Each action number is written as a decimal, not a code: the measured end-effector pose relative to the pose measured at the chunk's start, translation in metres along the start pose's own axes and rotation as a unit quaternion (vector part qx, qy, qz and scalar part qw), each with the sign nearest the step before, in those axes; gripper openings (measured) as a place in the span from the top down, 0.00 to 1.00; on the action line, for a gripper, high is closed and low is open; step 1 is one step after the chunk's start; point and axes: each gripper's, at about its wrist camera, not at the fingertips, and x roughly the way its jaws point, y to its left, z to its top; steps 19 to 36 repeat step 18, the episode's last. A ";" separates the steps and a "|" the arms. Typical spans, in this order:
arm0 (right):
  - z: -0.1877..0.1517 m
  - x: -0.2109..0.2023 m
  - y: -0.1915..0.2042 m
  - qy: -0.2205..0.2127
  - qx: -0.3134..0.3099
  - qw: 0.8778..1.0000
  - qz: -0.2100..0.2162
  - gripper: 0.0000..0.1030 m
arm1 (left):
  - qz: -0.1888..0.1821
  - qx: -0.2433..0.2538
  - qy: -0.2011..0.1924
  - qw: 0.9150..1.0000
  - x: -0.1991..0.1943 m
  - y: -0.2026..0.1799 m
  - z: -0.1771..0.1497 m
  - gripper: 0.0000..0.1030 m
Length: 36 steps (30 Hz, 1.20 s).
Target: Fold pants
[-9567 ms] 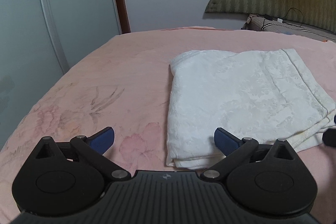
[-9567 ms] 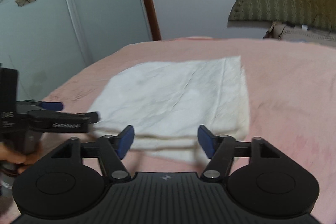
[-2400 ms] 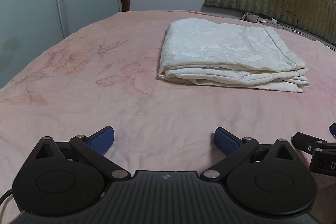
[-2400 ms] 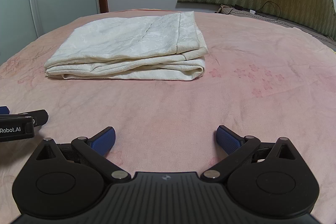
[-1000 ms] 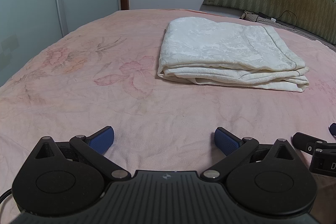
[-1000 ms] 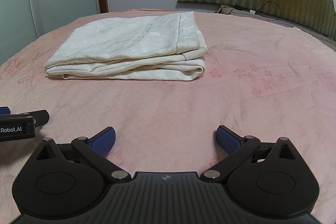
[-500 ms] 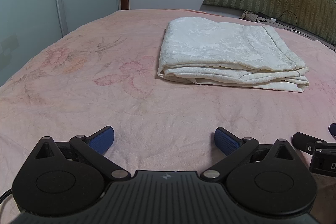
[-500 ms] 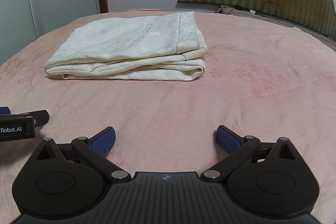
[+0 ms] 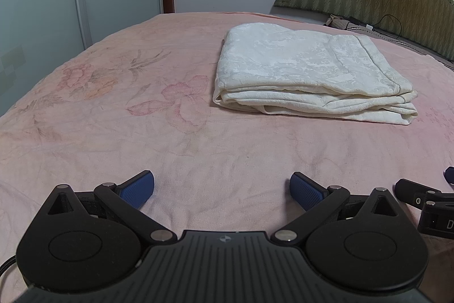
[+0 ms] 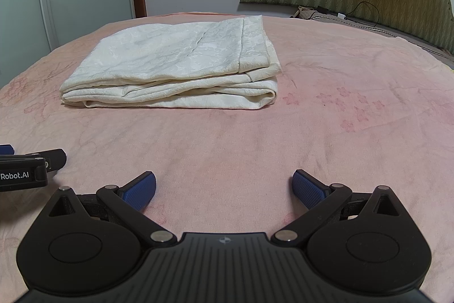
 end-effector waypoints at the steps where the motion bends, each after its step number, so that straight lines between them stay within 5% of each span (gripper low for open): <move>1: 0.000 0.000 0.000 0.000 0.000 1.000 0.000 0.00 | 0.000 0.000 0.000 1.000 0.000 0.000 0.000 0.00; 36: 0.000 0.000 0.000 0.000 0.000 1.000 0.000 0.00 | -0.005 -0.005 -0.002 1.000 0.000 0.000 0.000 0.00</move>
